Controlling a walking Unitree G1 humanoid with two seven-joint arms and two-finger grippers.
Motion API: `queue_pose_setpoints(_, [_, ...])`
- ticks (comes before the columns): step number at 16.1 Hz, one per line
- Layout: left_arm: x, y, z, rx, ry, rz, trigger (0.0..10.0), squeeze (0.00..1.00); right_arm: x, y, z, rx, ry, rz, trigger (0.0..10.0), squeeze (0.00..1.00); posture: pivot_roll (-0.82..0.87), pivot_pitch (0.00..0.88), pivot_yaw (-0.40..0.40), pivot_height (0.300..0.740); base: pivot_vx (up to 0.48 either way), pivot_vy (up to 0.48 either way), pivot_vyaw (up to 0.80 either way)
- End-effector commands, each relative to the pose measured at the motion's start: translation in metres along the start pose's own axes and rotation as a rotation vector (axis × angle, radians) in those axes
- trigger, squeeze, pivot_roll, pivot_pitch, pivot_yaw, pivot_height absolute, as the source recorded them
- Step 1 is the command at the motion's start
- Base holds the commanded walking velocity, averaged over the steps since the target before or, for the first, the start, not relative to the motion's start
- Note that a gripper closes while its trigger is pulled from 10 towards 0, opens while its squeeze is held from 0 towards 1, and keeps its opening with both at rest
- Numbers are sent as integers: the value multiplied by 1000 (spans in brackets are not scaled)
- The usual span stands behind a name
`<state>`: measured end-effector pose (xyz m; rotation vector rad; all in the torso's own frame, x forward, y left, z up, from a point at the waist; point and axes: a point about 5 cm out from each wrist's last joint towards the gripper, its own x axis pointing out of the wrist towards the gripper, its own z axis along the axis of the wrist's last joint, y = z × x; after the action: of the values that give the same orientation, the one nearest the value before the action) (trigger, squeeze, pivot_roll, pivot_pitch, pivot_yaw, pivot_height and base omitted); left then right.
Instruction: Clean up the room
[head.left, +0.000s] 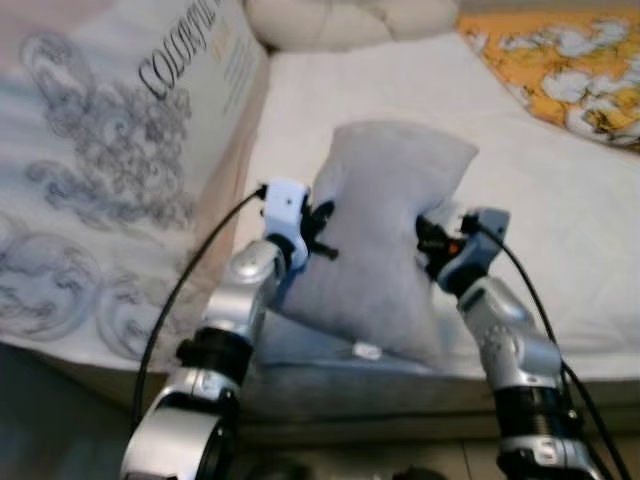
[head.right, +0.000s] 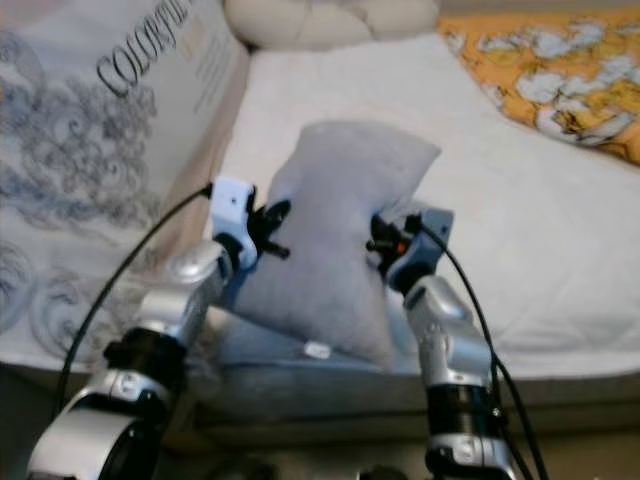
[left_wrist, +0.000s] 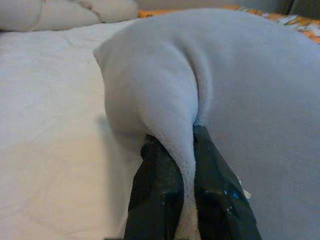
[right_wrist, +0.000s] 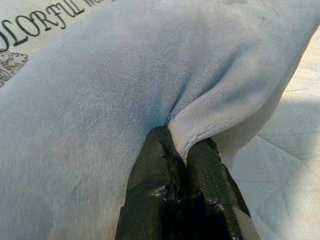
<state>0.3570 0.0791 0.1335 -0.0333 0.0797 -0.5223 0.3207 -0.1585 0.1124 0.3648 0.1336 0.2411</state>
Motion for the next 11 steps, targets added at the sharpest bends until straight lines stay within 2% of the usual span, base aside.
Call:
queue_pose_setpoints(1, [-1, 8, 10, 16, -40, 31, 10000, 0, 7, 14, 6, 8, -22, 51, 10000, 0, -92, 0, 82, 740, 0, 0, 0])
queue_pose_setpoints(9, [1, 10, 14, 28, -53, 47, 10000, 0, 7, 13, 8, 12, -30, 42, 10000, 0, -100, 0, 94, 740, 0, 0, 0])
queue_pose_setpoints(11, [1, 11, 14, 28, -54, 55, 10000, 0, 7, 13, 8, 12, -27, 43, 10000, 0, -102, 0, 96, 740, 270, 0, 0])
